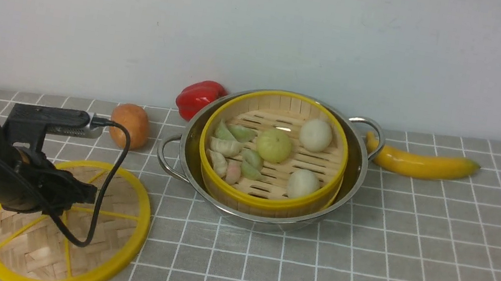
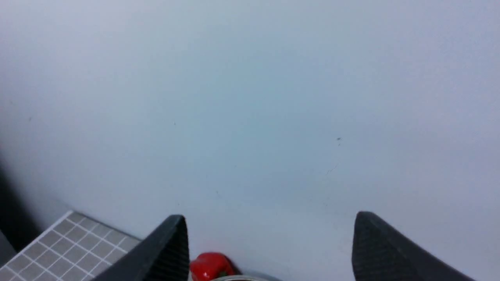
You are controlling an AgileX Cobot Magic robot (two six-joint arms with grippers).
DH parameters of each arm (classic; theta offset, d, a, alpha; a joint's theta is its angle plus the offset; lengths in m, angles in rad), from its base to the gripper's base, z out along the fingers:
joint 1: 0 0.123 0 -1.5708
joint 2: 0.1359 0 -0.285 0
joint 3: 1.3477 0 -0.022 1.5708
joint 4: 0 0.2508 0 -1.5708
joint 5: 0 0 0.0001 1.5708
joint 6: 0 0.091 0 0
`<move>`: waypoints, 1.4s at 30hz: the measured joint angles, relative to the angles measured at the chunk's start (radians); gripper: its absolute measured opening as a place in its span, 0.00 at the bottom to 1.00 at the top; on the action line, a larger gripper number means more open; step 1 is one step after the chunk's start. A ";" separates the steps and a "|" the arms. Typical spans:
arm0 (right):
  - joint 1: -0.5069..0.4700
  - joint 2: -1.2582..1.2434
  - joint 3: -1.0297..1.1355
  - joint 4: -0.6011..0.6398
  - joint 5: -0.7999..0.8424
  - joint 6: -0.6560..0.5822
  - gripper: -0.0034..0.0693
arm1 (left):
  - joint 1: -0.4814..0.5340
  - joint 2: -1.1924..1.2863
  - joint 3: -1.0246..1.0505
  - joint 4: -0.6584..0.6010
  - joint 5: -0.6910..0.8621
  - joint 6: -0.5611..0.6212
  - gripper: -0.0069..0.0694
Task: Place the steamer in the pot on the grey tablecloth, and put the lid on the steamer.
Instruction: 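Grasp the bamboo steamer lid lying on the table by its centre knob, then place the yellow bamboo steamer lid onto the steamer in the pot with the left gripper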
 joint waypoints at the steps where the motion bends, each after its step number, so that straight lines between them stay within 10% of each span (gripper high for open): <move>1: 0.000 -0.023 0.000 -0.006 0.000 -0.001 0.79 | 0.000 0.010 -0.002 0.000 -0.001 0.000 0.41; 13: 0.000 -0.238 0.133 -0.124 0.001 0.002 0.79 | 0.000 0.041 -0.094 0.019 0.103 0.000 0.24; 24: 0.000 -0.581 0.589 -0.380 0.003 0.093 0.79 | -0.019 0.041 -0.567 0.133 0.585 0.029 0.24; 42: 0.000 -0.845 0.877 -0.267 0.008 0.230 0.79 | -0.518 0.368 -1.025 0.093 0.533 0.115 0.24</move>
